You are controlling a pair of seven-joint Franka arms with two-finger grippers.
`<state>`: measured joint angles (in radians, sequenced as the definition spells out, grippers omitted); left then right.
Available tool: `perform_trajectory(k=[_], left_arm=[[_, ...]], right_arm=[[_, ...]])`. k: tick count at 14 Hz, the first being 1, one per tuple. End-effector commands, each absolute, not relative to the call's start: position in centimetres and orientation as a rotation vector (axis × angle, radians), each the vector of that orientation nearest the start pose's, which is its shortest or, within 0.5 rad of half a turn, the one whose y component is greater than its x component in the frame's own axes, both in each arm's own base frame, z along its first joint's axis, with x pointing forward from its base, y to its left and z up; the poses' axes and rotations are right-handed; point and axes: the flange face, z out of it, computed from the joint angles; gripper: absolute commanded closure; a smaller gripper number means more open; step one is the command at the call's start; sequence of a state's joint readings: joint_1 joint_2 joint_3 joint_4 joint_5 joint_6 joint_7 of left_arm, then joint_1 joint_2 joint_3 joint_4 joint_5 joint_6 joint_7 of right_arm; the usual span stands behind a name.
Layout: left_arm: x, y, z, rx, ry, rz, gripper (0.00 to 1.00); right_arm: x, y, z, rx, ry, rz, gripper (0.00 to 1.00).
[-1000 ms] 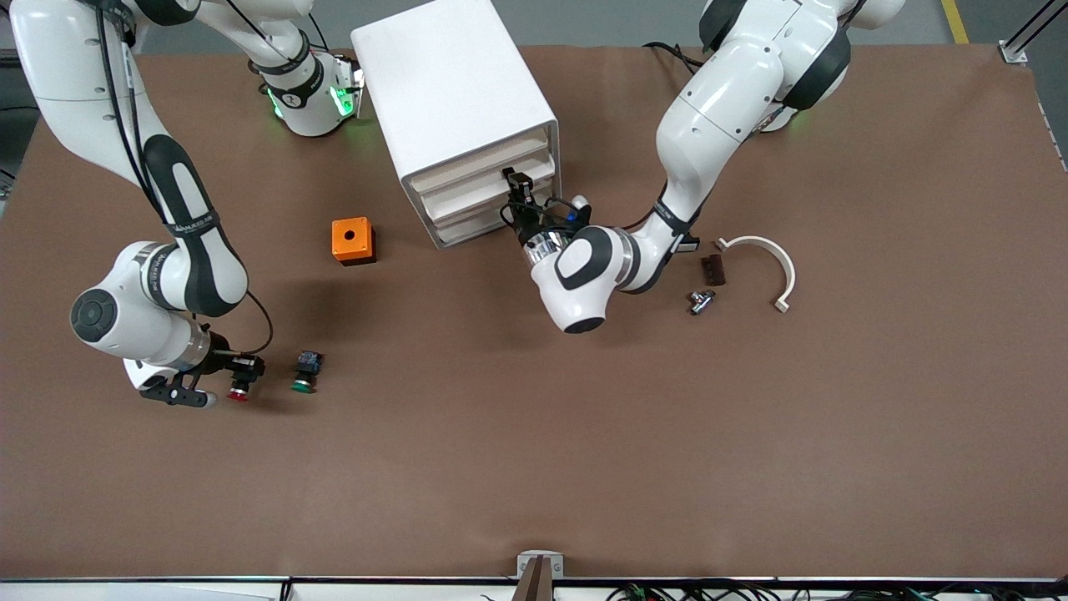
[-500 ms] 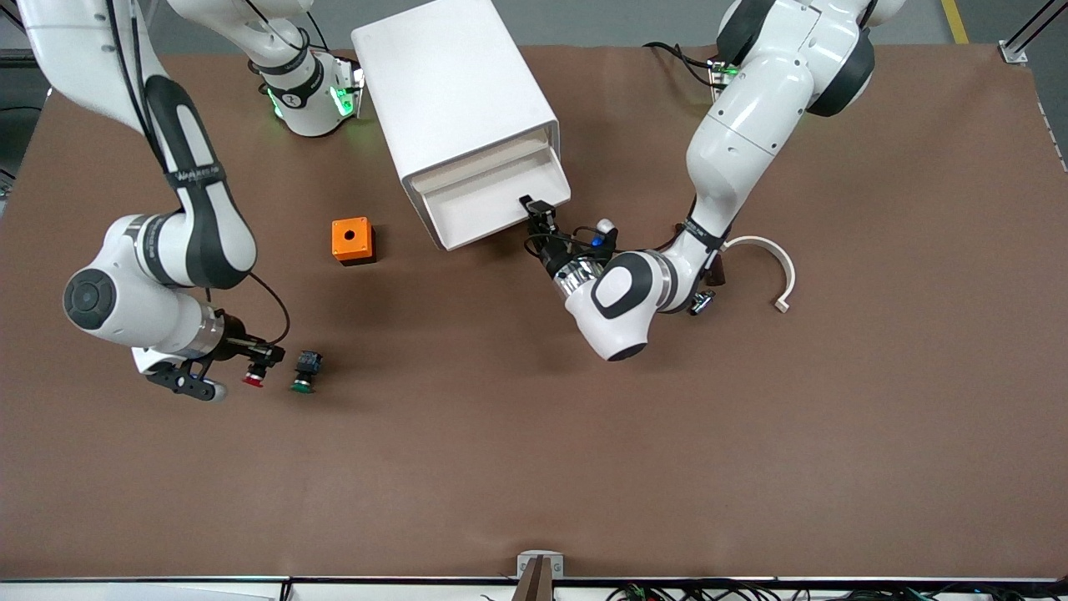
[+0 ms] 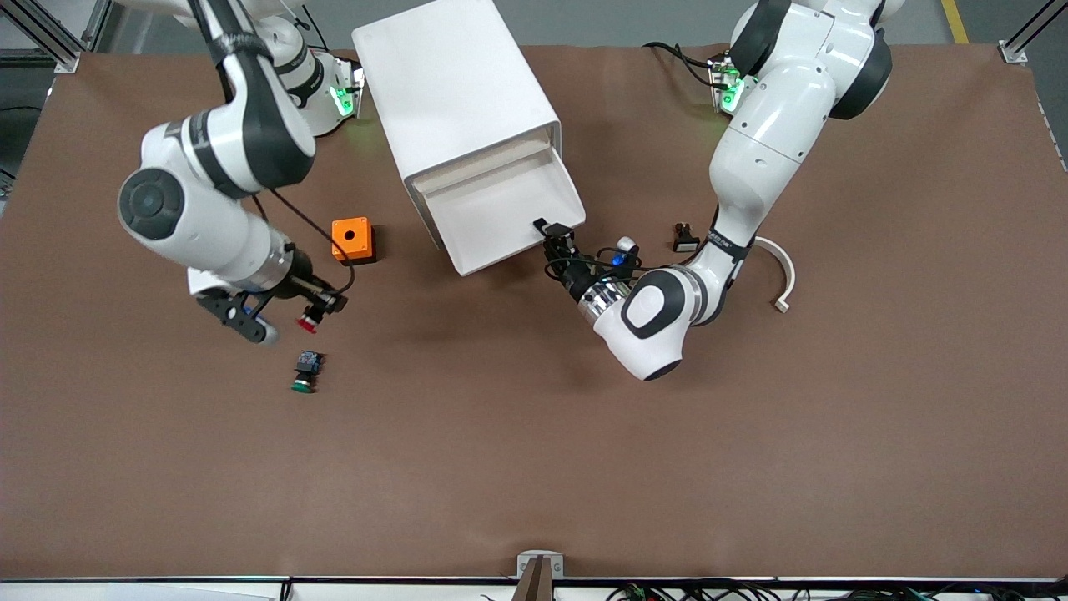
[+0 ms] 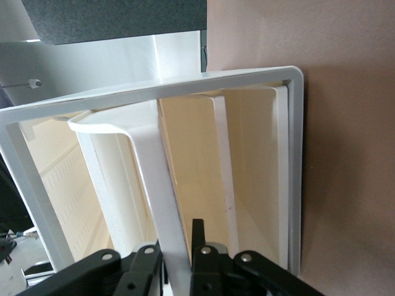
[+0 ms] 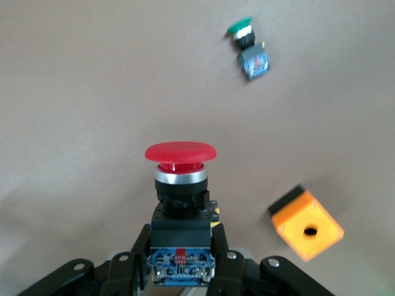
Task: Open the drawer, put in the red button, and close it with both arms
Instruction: 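Carry the red button with the right gripper over the open drawer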
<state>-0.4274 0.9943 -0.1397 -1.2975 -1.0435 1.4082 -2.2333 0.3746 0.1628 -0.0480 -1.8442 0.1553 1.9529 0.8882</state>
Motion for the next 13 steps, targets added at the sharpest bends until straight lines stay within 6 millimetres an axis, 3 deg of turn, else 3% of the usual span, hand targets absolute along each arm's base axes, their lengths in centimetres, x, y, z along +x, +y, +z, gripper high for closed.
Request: perform_trajectory(k=[1, 2, 3, 4, 7, 10, 13], left_arm=[[53.9, -40.7, 15.4, -1.075, -1.825, 1.560, 0.84], [54.0, -40.6, 15.5, -1.079, -1.826, 1.562, 0.81], [54.1, -40.6, 15.7, -1.099, -1.824, 1.573, 0.72], [54.3, -40.5, 16.1, -1.164, -1.812, 1.604, 0.50], [54.5, -41.0, 17.3, -1.341, -1.756, 1.692, 0.00], [55.1, -40.8, 19.0, -1.417, -1.728, 1.740, 0.00], [57.1, -40.3, 23.1, -1.684, -1.588, 1.948, 0.00]], right_arm=[[53.7, 24.4, 46.2, -2.862, 1.073, 0.219, 1.00], [53.2, 26.5, 47.4, -2.849, 1.115, 0.222, 1.00], [52.3, 28.9, 48.4, -2.838, 1.152, 0.223, 1.00], [51.3, 30.8, 48.8, -2.824, 1.189, 0.221, 1.00], [48.2, 35.7, 48.2, -2.819, 1.234, 0.221, 1.00], [46.3, 39.1, 46.7, -2.795, 1.291, 0.212, 1.00], [44.4, 41.8, 44.7, -2.747, 1.370, 0.193, 1.00]])
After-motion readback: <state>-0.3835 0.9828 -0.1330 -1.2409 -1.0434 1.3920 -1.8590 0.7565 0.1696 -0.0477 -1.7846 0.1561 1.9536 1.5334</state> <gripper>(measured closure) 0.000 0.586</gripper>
